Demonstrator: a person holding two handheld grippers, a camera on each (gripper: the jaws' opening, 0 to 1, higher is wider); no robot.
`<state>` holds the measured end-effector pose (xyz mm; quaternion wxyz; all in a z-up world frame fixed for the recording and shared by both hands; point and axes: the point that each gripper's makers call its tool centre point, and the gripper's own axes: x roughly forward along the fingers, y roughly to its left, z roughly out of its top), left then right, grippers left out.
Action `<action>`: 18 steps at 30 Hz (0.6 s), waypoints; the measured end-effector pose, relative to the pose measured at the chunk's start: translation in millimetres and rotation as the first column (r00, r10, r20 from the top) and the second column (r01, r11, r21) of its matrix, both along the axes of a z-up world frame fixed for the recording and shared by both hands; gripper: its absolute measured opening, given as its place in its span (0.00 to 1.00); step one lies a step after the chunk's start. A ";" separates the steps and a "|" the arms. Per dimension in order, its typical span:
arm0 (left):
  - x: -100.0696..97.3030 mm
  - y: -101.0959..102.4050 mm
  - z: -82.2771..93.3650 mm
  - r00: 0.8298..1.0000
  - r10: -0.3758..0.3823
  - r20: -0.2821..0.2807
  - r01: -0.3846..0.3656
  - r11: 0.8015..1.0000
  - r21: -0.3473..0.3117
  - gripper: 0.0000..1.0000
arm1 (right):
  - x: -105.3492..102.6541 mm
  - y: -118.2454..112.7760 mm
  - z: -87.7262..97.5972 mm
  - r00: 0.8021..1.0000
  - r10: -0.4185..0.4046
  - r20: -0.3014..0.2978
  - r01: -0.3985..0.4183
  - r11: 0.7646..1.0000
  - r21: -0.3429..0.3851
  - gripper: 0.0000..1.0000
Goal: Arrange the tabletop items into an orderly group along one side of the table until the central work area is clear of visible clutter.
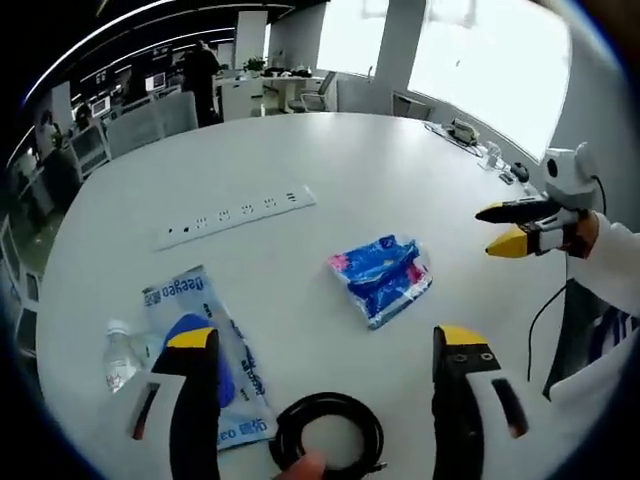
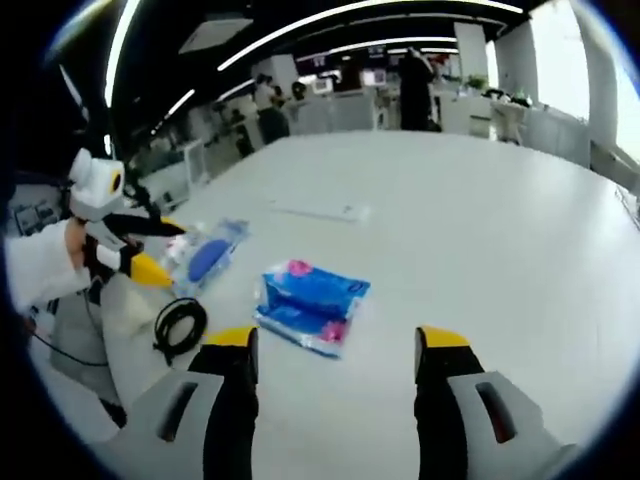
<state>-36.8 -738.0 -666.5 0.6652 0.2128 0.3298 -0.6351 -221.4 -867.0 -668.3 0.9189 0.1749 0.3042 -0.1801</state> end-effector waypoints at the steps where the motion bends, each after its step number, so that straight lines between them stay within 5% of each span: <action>1: 0.9 1.9 0.2 1.000 0.002 0.000 -0.002 1.000 -0.002 0.88 | 0.3 0.8 0.1 1.000 0.001 0.000 -0.001 1.000 0.001 0.62; 18: -9.2 24.8 -8.3 1.000 -0.017 -0.003 0.017 0.999 0.031 0.82 | 0.8 9.0 3.4 1.000 -0.003 0.022 0.003 1.000 0.027 0.58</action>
